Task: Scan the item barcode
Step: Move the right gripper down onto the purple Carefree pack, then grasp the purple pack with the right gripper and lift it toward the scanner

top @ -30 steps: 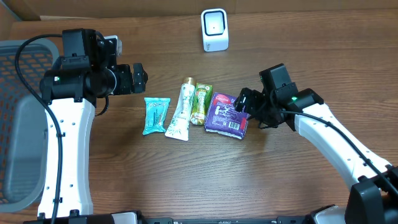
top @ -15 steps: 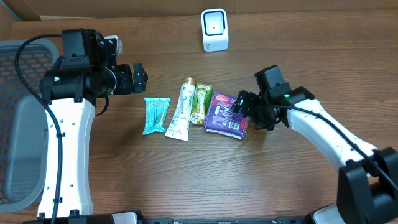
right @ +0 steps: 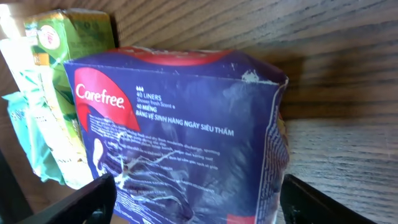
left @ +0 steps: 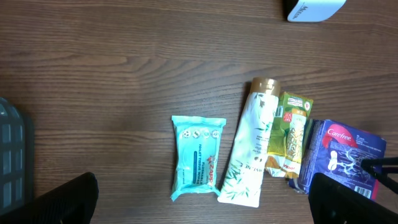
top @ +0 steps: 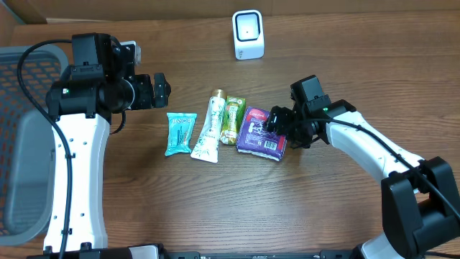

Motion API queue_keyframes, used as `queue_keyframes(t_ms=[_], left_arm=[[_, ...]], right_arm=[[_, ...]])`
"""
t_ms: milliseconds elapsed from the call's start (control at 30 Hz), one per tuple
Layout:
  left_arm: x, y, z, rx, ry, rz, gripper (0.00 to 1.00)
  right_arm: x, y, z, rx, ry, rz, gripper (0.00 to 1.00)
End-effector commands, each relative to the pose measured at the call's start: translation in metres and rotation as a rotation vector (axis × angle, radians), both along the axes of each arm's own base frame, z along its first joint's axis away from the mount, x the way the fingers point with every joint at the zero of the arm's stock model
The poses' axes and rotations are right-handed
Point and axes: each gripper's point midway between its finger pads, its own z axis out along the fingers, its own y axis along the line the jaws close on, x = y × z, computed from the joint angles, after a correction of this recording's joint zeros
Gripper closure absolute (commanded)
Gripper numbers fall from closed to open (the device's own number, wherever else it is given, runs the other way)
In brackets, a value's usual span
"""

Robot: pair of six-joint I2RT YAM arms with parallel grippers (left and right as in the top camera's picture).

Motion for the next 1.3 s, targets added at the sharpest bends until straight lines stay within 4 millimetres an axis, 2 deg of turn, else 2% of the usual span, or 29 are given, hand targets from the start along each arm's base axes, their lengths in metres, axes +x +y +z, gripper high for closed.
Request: queue_keyframes(t_ms=[0,200,433,600,767,933,1000,1133,1267], left_arm=[[0.004,-0.003,0.008,0.008,-0.025,-0.030,0.00],[0.004,-0.003,0.008,0.008,-0.025,-0.030,0.01],[0.004,-0.003,0.008,0.008,-0.025,-0.030,0.00],[0.004,-0.003,0.008,0.008,-0.025,-0.030,0.00],[0.004,-0.003,0.008,0.008,-0.025,-0.030,0.00],[0.004,-0.003,0.008,0.008,-0.025,-0.030,0.01],[0.004,-0.003,0.008,0.008,-0.025,-0.030,0.00],[0.004,-0.003,0.008,0.008,-0.025,-0.030,0.00],[0.004,-0.003,0.008,0.008,-0.025,-0.030,0.01]], right_arm=[[-0.004,0.001,-0.008,-0.011,0.010,0.034,0.15],[-0.009,0.000,-0.030,-0.027,0.083,0.009,0.15],[-0.010,-0.001,-0.032,-0.038,0.071,0.045,0.14],[-0.010,-0.002,-0.031,-0.045,0.024,0.169,0.15],[-0.006,-0.023,-0.027,-0.072,-0.002,0.263,0.14],[0.008,-0.054,-0.027,-0.081,-0.014,0.210,0.14],[0.017,-0.061,-0.020,-0.053,-0.029,0.184,0.14],[0.034,-0.055,0.012,0.013,-0.093,0.203,0.14],[0.043,-0.035,0.054,0.021,-0.155,0.246,0.16]])
